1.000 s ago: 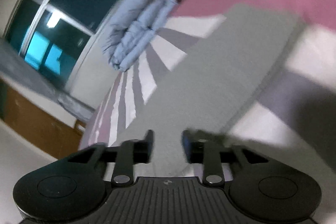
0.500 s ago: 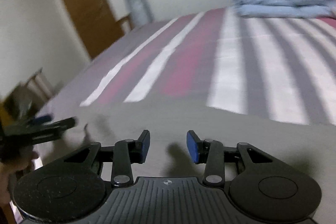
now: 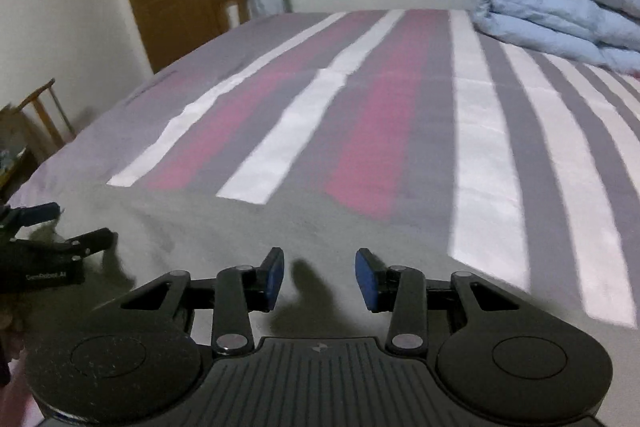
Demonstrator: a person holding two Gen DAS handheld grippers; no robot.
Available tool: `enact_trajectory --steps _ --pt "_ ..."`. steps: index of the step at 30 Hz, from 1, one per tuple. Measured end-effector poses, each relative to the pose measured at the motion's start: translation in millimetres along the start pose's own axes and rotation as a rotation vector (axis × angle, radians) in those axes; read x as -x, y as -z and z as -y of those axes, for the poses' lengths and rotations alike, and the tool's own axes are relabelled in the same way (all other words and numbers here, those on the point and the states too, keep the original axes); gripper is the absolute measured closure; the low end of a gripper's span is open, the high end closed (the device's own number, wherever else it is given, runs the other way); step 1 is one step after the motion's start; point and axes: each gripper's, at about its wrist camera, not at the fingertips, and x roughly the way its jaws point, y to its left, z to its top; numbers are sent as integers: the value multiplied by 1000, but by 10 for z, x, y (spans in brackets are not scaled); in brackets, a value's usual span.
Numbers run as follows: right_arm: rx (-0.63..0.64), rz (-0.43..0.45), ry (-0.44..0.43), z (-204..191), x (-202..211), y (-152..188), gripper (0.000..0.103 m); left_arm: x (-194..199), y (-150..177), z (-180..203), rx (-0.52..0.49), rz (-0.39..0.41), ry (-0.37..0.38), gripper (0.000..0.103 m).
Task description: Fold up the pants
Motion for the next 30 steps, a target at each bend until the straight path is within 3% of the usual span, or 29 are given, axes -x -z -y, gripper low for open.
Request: enact_trajectory --steps 5,8,12,15,16,17,18,20,24,26,30 --pt "8 36 -21 156 -103 -132 61 215 110 -350 119 76 -83 10" --pt "28 33 -25 232 -219 -203 42 240 212 -613 206 62 -121 8" --pt "24 9 -70 237 -263 -193 42 267 321 -785 291 39 -132 8" --pt "35 11 -116 204 -281 -187 42 285 352 -813 350 22 -96 24" --pt "44 2 -124 194 -305 -193 43 281 376 -847 389 11 -59 37" --pt "56 -6 -132 175 -326 -197 54 244 395 -877 437 -3 -16 46" --pt "70 -11 -131 158 -344 -204 71 224 402 -902 465 -8 6 49" --pt "108 -29 -118 117 -383 -219 87 208 403 -917 474 -8 8 49" --pt "166 -24 -40 93 -462 -196 94 223 495 -830 437 -2 -26 45" --pt "143 -56 -33 134 -554 -145 94 214 523 -843 453 -10 -42 37" --pt "39 -5 -46 236 -301 -197 94 302 485 -828 436 -17 -74 35"
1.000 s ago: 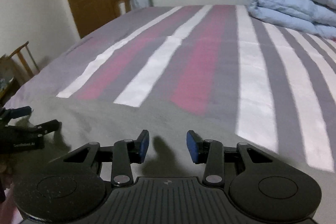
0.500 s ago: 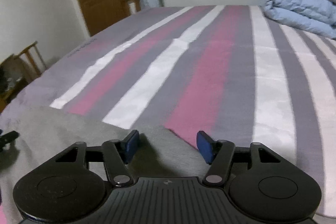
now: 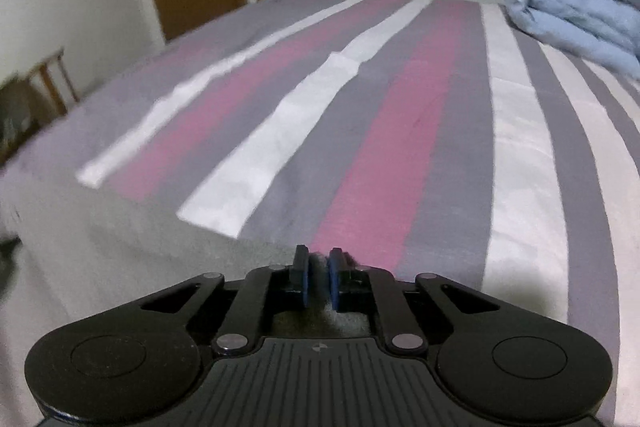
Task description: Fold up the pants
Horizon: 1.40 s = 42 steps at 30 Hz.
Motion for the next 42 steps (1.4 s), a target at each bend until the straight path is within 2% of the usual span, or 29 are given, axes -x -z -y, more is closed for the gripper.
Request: enact_trajectory --steps 1,2,3,4,6,8,10,11,13,14,16,17,18,20,21,24,29,30,31,32,33,35,37,40,42 --pt "5 37 -3 21 129 22 94 29 -3 21 -9 5 -9 36" --pt "12 29 7 51 173 55 94 37 14 49 -25 7 -21 36" --pt "19 -49 34 94 107 104 94 24 27 65 -35 3 -28 35" --pt "16 -89 21 142 80 154 94 18 32 63 -29 -2 -30 35" --pt "-19 -56 17 219 233 182 94 73 -11 43 8 -12 -30 35" --pt "-48 17 2 268 509 198 94 211 -36 57 -1 6 -40 38" --pt "-26 62 32 317 756 264 94 354 -31 80 -6 31 -26 37" --pt "-15 55 46 369 819 322 94 409 -21 114 -8 40 -10 37" --pt "-32 -54 92 558 759 460 94 468 24 204 -27 44 4 33" --pt "-58 -51 114 680 794 521 94 484 59 268 -45 33 4 34" --pt "-177 2 171 915 1039 557 94 540 107 350 -51 31 11 33" --pt "-227 72 193 1019 1271 589 94 595 126 381 -51 45 20 33" --pt "-270 134 193 1118 1494 651 94 642 151 414 -56 54 23 32" --pt "-380 202 169 1404 1950 864 93 738 221 476 -55 62 44 29" --pt "-421 239 179 1554 2187 1013 93 787 265 507 -52 66 60 27" --pt "-548 353 298 2073 2996 1639 92 934 435 631 -62 82 99 23" --pt "-833 427 409 2726 3991 2555 89 1050 752 787 -22 106 120 22" --pt "-867 434 417 2778 4134 2684 82 1050 816 809 -6 102 122 22" --pt "-906 445 407 2829 4247 2790 75 1045 864 830 -3 94 120 22" --pt "-933 459 391 2850 4314 2860 56 1033 903 861 -10 79 118 21" --pt "-958 474 368 2869 4370 2919 42 1020 920 878 -18 69 117 21" --pt "-1004 510 326 2946 4410 2970 41 1008 930 872 -18 74 104 15" --pt "-1044 534 265 2953 4400 2989 42 971 941 831 4 62 114 13" --pt "-1108 510 195 3040 4288 3033 42 929 975 730 57 36 142 10" --pt "-1124 481 212 3097 4209 3022 42 928 985 718 65 35 147 10"
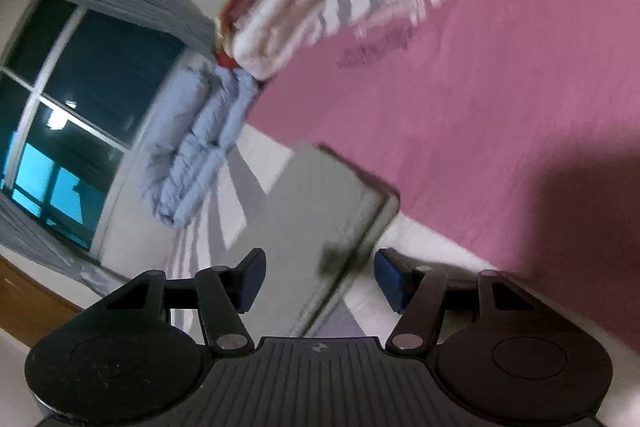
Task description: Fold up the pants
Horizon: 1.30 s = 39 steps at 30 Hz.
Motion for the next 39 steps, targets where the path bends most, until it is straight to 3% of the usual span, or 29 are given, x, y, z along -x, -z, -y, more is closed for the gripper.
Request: enact_trajectory --steps 7,10,11,12,17,20,22,26,33,39 --pt "42 -25 11 24 -127 7 45 -15 19 54 -10 -7 -12 9" --pt "10 -47 17 59 -375 -88 71 -14 17 65 -17 -9 -18 9" --pt "4 -68 9 87 -461 -104 86 -12 17 65 -17 -10 -18 9" --pt "3 -83 1 106 -534 -117 91 -11 13 64 -15 -11 -17 9" --pt "22 -92 -38 197 -517 -140 95 37 -1 74 -10 5 -22 9" --pt "46 -44 -5 113 -417 -120 94 140 -16 63 -20 51 -42 9" --pt "-18 -1 -15 122 -341 -120 94 217 -27 9 -27 76 -62 9" --pt "40 -13 64 -15 -318 -78 94 264 -61 -218 12 67 -87 8" --pt "250 38 56 -798 -271 91 94 262 -160 -510 137 58 -74 8" --pt "382 -15 -62 -1713 -528 855 94 287 -282 -594 157 91 -39 8"
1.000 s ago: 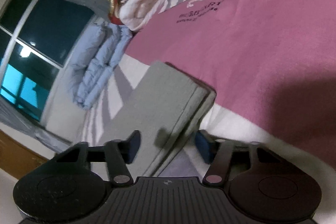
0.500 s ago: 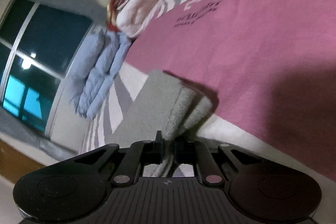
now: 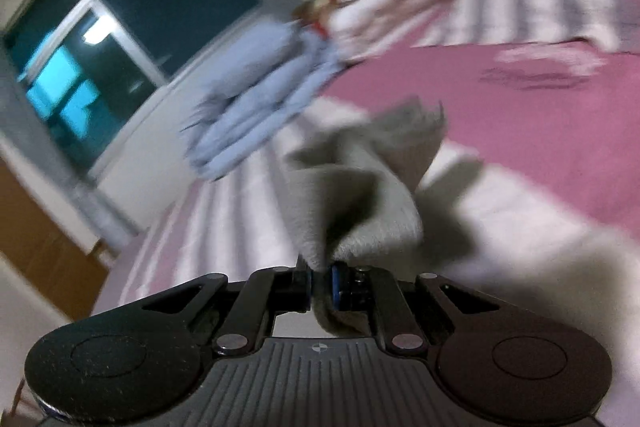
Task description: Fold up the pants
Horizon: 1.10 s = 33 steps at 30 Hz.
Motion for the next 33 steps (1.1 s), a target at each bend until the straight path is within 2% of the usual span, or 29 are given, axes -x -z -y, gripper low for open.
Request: enact_trajectory --steps 3,6,8,9,10,11,12,14,16,19,21,26,28,29,30,31,32,33 --pt "52 -46 -111 -654 -260 395 94 0 -64 -97 10 -2 1 8" --pt "132 -125 -187 -1232 -514 904 94 -20 -86 -194 5 -1 -20 7" --pt "231 -236 -238 -1565 -732 1407 94 -36 -51 -269 27 -8 -30 7" --pt "308 -323 -253 -1715 -861 1686 93 -45 -22 -308 43 -16 -35 7" --pt "409 -394 -226 -1851 -956 1986 87 -46 2 -341 59 -22 -37 7" --pt "502 -355 -209 -1937 -908 2160 79 -37 21 -367 68 -24 -31 7" --pt "571 -311 -220 -2010 -831 2254 62 -28 33 -373 65 -23 -26 7" --pt "603 -316 -286 -2060 -760 2336 49 -20 46 -361 49 -20 -22 6" --pt "650 -310 -275 -2106 -735 2381 49 -30 54 -336 36 -23 -17 6" --pt "636 -274 -269 -2126 -735 2318 49 -23 68 -313 25 -25 -6 6" --pt "637 -300 -264 -2176 -803 2335 49 -18 67 -327 28 -26 -4 6" --pt "759 -291 -259 -2284 -798 2440 49 -11 83 -334 20 -33 -2 6" --pt "794 -293 -230 -2289 -827 2489 49 -13 84 -333 18 -34 -4 6" --pt "803 -294 -223 -2302 -847 2516 54 -13 86 -332 15 -36 -4 6" --pt "798 -296 -225 -2288 -860 2514 65 -15 89 -323 8 -39 -5 6" --pt "772 -300 -228 -2272 -871 2490 69 -16 90 -315 -1 -43 -6 6" --pt "745 -299 -227 -2246 -864 2459 77 -19 95 -305 -14 -47 -8 6" --pt "720 -300 -226 -2232 -870 2422 80 -24 103 -295 -27 -52 -10 6"
